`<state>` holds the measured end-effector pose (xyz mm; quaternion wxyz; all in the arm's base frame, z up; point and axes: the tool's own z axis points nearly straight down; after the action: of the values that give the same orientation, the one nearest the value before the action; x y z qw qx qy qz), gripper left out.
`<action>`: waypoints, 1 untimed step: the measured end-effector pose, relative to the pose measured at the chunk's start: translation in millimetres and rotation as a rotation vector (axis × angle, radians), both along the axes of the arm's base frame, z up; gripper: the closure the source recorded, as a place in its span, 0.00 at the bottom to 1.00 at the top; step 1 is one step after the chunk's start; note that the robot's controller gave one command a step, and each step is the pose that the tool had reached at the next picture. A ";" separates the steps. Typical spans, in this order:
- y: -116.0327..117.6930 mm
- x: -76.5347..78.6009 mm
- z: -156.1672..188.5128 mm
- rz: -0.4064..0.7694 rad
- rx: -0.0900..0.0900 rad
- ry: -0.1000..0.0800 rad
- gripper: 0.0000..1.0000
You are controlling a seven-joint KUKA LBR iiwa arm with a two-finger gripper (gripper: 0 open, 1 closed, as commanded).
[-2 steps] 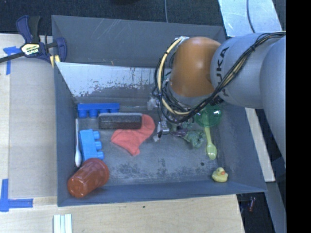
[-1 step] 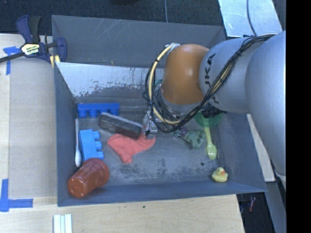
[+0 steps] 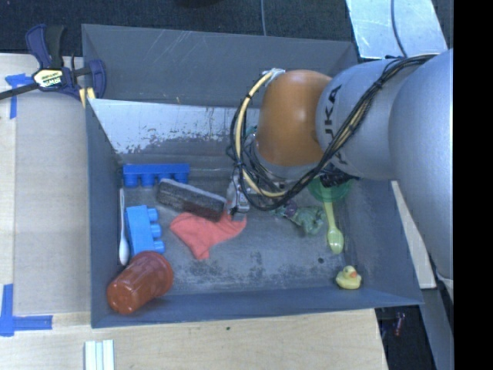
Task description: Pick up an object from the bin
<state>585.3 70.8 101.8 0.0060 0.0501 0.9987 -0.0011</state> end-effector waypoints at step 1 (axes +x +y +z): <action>2.8 -11.4 27.4 0.078 -0.002 0.003 1.00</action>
Offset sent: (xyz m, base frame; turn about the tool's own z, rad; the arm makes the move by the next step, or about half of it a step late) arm -0.0298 0.0027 0.0708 -0.1928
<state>574.0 73.6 129.2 0.0045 0.0111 0.9999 -0.0019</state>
